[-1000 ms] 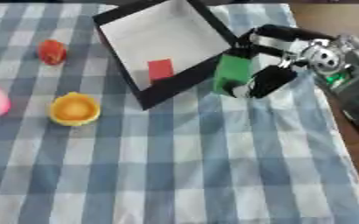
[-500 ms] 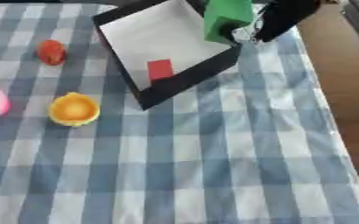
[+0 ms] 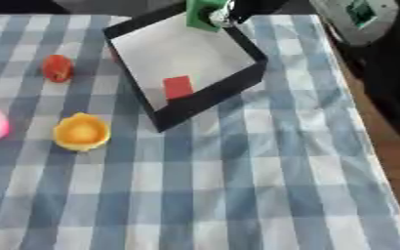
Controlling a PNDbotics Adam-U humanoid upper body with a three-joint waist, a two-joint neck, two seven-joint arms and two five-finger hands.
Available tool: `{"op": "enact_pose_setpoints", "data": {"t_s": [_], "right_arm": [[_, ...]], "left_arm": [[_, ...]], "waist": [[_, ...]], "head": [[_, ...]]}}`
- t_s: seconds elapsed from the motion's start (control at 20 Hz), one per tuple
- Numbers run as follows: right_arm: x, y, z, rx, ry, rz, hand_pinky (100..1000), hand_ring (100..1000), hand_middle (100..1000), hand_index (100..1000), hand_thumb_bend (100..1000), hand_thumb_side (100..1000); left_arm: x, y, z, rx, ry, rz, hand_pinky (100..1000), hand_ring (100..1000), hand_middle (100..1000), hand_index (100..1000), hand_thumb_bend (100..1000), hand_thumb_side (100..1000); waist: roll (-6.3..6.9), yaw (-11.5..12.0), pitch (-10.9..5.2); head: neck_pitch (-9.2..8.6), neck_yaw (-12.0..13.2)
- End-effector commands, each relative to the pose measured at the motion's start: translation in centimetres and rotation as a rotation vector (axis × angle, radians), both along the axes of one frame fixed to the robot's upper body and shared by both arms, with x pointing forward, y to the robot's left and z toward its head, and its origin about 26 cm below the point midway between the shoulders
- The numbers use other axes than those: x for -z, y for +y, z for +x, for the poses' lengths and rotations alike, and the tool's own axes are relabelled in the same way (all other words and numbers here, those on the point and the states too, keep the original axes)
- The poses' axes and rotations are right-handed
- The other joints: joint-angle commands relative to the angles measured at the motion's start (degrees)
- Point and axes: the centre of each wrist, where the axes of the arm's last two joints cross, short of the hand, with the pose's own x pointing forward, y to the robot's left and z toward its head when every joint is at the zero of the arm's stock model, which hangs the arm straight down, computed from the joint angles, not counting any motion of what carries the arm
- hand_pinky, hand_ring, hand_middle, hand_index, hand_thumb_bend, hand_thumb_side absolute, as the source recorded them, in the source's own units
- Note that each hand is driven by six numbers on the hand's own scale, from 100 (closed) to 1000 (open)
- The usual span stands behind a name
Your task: Pick up objects on the table and place them in the box.
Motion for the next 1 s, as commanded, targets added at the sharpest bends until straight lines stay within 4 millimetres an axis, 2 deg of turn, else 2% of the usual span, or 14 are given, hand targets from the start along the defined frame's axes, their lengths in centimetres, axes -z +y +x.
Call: {"op": "enact_pose_setpoints", "data": {"t_s": [0.05, 0.25, 0.5, 0.7, 0.9, 1.0], "right_arm": [[-0.3, 0.3, 1.2, 0.026, -0.030, -0.005, 841, 669, 574, 640, 135, 235], [1.7, 0.4, 3.1, 0.054, -0.018, -0.034, 840, 671, 575, 642, 152, 247], [4.8, 0.0, 5.3, 0.101, 0.006, -0.062, 839, 674, 577, 646, 184, 264], [6.3, -0.3, 6.1, 0.122, -0.015, -0.097, 840, 692, 593, 664, 220, 282], [6.8, -0.3, 6.4, 0.113, -0.040, -0.119, 861, 765, 684, 749, 282, 277], [6.8, -0.3, 6.4, 0.105, -0.050, -0.124, 885, 826, 762, 807, 299, 349]], "left_arm": [[-1.5, -0.4, 0.1, 0.023, -0.044, 0.013, 673, 745, 693, 816, 468, 643], [-1.8, -0.8, 0.2, 0.039, -0.055, 0.012, 673, 745, 694, 816, 468, 643], [-2.2, -1.3, 0.3, 0.053, -0.069, 0.006, 674, 745, 694, 815, 469, 642], [-2.2, -1.4, 0.3, 0.058, -0.067, 0.008, 673, 745, 694, 814, 470, 642], [-2.1, -1.4, 0.3, 0.059, -0.064, 0.009, 673, 745, 694, 814, 469, 642], [-2.1, -1.4, 0.4, 0.060, -0.061, 0.011, 673, 745, 694, 815, 470, 643]], "waist": [[0.07, 0.56, 0.07], [-0.07, 1.49, 0.59], [-0.08, 2.29, 0.92], [-0.12, 2.45, 0.99], [-0.10, 2.49, 0.97], [-0.12, 2.48, 0.92]], "head": [[-1.92, -0.71], [-3.18, -0.94], [-3.29, -1.57], [-3.02, -1.95], [-2.73, -2.04], [-2.67, -2.08]]}}
